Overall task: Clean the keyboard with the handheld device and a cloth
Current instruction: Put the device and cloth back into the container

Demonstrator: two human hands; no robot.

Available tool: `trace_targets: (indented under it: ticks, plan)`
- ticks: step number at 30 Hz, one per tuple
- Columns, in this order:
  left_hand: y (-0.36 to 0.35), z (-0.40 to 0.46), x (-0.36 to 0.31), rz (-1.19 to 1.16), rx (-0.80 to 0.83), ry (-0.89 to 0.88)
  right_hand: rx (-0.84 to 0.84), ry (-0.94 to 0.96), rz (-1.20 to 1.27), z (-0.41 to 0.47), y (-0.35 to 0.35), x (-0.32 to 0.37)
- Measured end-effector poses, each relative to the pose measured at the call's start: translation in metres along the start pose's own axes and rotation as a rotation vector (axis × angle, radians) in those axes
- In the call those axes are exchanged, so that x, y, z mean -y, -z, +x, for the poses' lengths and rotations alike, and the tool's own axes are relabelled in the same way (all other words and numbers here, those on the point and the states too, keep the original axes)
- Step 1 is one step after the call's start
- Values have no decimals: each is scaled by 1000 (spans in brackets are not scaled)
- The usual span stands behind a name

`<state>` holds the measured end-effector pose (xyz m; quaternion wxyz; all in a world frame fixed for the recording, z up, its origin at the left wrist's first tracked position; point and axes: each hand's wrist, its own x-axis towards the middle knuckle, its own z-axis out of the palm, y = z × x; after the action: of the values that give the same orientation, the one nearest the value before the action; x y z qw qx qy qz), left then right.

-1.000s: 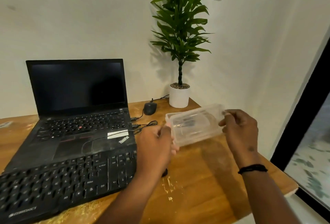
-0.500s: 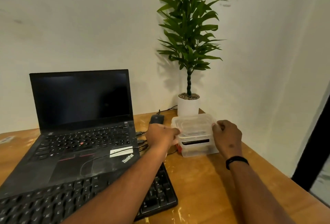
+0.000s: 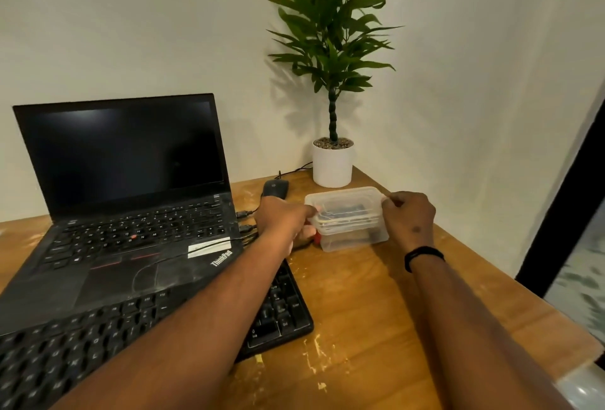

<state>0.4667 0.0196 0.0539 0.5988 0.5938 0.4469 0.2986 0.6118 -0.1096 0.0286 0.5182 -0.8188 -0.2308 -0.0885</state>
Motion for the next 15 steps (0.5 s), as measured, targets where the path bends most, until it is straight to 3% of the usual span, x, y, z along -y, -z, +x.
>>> trace_targets:
  ticks: [15]
  plan:
    - [6,2,6,6,141,57,-12,-77,-1,-3,2,0]
